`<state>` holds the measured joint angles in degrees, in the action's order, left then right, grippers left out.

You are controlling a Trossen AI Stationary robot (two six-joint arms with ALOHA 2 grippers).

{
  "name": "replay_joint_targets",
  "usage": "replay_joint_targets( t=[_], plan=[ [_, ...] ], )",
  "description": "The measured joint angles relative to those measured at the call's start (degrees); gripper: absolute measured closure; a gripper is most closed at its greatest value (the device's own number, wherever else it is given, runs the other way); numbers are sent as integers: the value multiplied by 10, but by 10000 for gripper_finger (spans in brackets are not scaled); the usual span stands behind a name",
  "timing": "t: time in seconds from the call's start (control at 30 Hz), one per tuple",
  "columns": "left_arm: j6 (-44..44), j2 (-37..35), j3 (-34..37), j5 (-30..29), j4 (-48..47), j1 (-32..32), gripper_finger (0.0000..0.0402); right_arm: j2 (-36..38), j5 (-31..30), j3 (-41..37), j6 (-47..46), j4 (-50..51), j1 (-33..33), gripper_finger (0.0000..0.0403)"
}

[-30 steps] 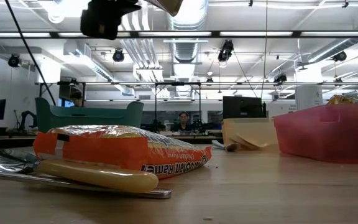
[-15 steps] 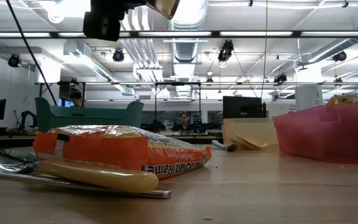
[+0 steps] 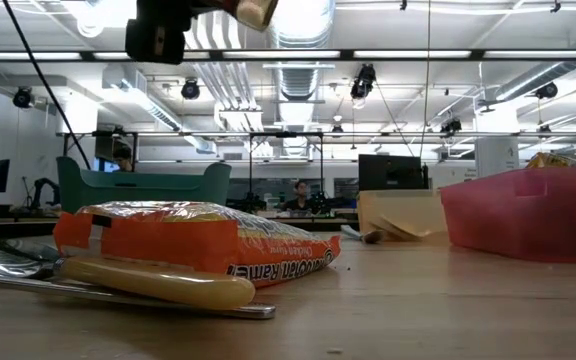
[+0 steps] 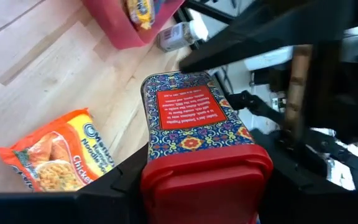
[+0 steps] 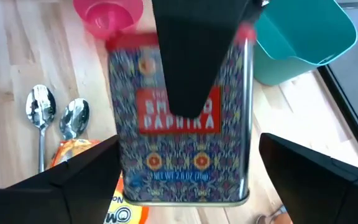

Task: Pick & Place Food Item
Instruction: Put the red paprika seasoning can into the green bin

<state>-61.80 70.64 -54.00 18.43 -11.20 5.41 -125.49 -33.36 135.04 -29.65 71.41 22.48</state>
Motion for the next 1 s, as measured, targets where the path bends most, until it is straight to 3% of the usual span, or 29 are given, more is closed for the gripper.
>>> replay_joint_targets(
  t=[0.47,0.77,1.0],
  plan=[
    [-8,-89,0,2,-120,-57,199,24,-52,0,-20,17,-2,31],
    [57,-96,-43,-19,-316,-161,199,81,-58,0,-143,76,-2,31],
    [124,-78,-93,-41,-423,-273,199,123,-57,-1,-179,103,8,31]
  ],
)
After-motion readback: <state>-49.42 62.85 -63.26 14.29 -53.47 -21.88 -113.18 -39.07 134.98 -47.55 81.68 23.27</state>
